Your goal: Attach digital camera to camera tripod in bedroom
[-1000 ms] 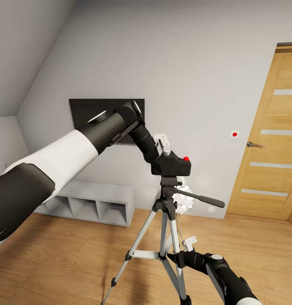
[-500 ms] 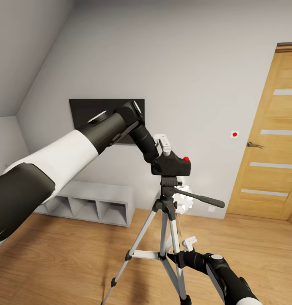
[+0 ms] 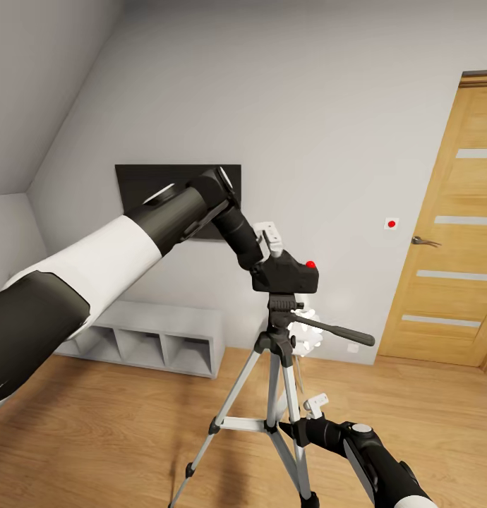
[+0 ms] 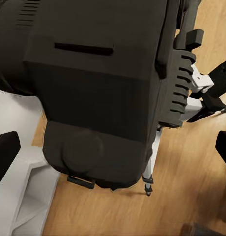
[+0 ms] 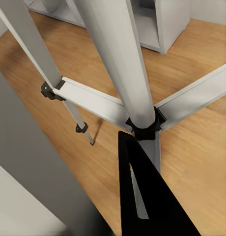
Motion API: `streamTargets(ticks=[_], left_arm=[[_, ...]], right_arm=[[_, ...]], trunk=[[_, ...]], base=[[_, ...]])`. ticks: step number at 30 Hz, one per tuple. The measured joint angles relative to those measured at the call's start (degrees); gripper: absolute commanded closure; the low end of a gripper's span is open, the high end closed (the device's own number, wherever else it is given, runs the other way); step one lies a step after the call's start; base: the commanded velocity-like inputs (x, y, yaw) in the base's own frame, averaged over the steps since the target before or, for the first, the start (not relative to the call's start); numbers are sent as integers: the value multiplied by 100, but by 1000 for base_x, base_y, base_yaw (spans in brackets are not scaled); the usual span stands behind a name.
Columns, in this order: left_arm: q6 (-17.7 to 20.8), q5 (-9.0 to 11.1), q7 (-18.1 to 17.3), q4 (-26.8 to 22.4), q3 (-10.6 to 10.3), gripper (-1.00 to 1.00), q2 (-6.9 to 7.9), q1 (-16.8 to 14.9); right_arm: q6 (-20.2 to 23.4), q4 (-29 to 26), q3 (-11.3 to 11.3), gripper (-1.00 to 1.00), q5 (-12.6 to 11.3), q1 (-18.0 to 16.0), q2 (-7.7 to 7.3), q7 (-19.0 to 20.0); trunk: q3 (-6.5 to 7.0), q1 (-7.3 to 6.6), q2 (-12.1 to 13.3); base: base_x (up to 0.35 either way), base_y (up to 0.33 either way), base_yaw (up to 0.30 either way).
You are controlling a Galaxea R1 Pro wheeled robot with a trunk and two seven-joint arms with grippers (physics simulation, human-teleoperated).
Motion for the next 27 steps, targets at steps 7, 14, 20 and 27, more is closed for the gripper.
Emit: streamTargets(ticks=[7,14,20,27], left_arm=[[6,0,-7,-46,155,-100,319,-3],[7,-18,-26,-191,796,-100,753,-3],[7,-24,-27,-444,1394,-100,1228,-2],[13,21,-23,-344,1519,-100,1948,1]], right_arm=[[11,4,0,100,-10,-3,0,0],[25,-5,0,100,-15,1,0,1],[29,-3,0,100,-15,-1,0,0],[31,-8,0,100,-15,2,0,-1]], trunk=[[0,0,0],[0,0,0],[0,0,0],[-1,0,0]], base=[[0,0,0],[0,0,0],[0,0,0],[0,0,0]])
